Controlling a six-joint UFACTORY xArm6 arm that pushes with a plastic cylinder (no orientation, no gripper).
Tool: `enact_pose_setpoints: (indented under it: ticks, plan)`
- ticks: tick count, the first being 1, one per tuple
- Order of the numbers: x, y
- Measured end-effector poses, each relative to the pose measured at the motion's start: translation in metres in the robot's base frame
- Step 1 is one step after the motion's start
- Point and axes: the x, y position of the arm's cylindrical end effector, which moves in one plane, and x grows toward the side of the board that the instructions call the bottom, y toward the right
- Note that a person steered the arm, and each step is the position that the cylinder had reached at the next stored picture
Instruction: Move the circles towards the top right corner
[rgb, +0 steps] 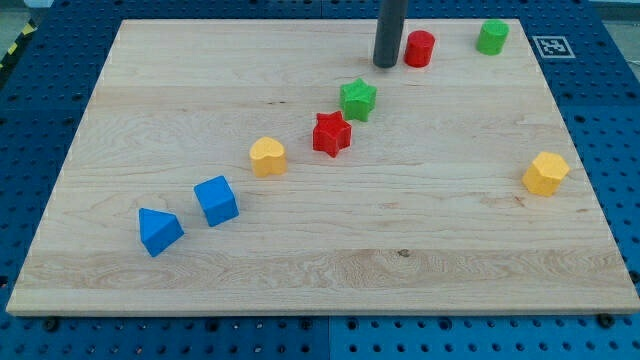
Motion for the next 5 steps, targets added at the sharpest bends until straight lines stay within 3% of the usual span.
enact_pose_setpoints:
  ticks: [2,3,5]
  plan:
    - [-0.035,0.061]
    - [-0.035,0.037]
    - [0.005,0.05]
